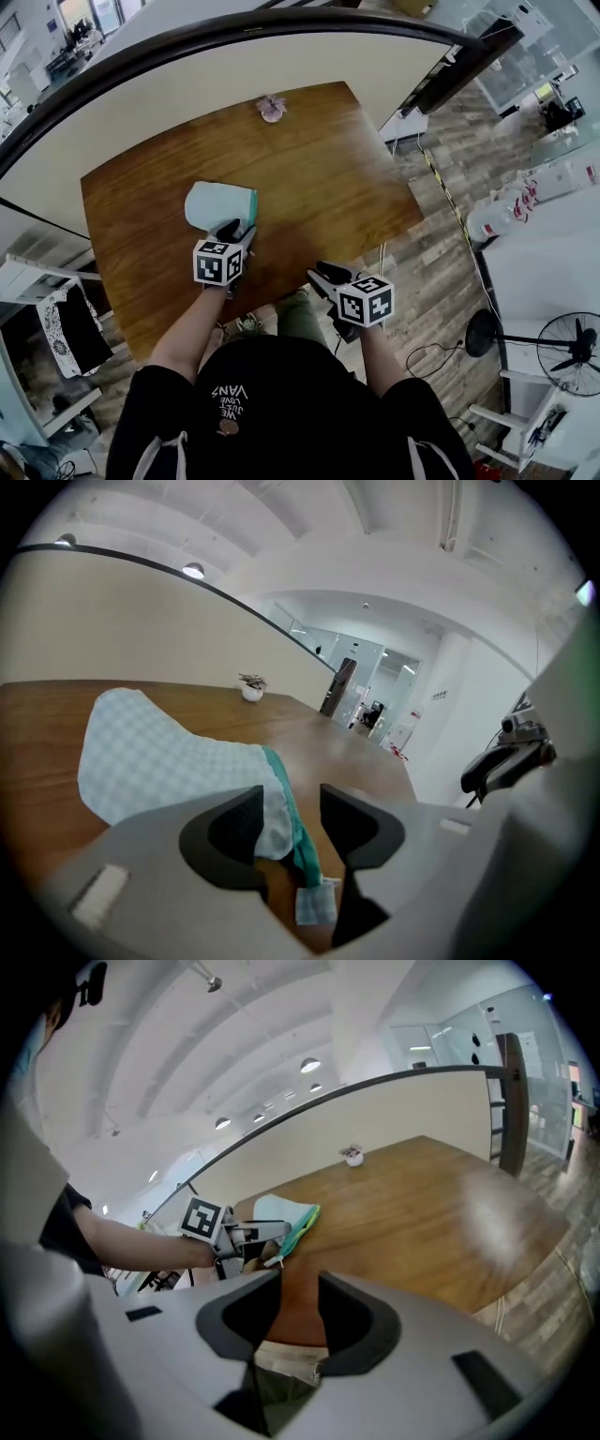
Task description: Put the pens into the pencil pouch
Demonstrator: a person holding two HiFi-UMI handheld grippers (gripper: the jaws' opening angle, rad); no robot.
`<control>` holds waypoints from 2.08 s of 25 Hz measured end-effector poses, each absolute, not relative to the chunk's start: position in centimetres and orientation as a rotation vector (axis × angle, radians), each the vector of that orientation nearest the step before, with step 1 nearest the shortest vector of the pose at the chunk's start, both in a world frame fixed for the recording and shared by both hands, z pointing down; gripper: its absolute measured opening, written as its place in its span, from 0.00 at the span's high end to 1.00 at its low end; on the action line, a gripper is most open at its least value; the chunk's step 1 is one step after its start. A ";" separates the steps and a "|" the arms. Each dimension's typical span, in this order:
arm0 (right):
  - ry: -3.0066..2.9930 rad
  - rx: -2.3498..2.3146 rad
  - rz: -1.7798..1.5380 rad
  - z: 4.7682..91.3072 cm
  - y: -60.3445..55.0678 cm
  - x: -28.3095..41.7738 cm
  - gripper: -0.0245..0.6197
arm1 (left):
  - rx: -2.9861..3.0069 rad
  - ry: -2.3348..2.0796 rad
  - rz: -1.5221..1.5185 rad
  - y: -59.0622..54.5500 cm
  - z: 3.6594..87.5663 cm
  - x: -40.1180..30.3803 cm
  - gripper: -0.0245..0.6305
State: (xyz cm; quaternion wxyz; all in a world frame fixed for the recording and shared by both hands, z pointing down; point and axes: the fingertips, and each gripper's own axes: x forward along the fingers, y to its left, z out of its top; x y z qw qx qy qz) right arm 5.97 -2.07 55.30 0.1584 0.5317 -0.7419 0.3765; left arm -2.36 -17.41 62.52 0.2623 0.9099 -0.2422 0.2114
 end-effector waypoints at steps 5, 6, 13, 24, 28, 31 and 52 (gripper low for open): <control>-2.080 1.601 1.076 55.4 0.2 5.8 0.79 | 2.493 -0.654 0.560 -15.2 61.5 -3.8 0.69; -2.078 1.622 1.069 55.4 0.3 5.9 0.79 | 2.504 -0.660 0.554 -14.9 61.2 -4.2 0.69; -2.103 1.744 0.932 53.5 0.3 7.0 0.79 | 2.619 -0.724 0.510 -12.2 57.3 -7.2 0.69; -2.168 1.869 0.729 49.4 6.0 8.0 0.93 | 2.759 -0.839 0.412 -3.3 49.8 -8.0 0.91; -2.185 1.874 0.717 49.2 9.7 8.1 0.94 | 2.750 -0.842 0.388 1.5 48.9 -8.0 0.94; -2.210 1.897 0.740 49.1 12.2 8.0 0.94 | 2.726 -0.854 0.378 4.5 48.7 -8.5 0.94; -2.270 1.773 0.657 50.2 22.8 5.4 0.94 | 2.803 -0.842 0.396 18.4 48.6 -7.7 0.95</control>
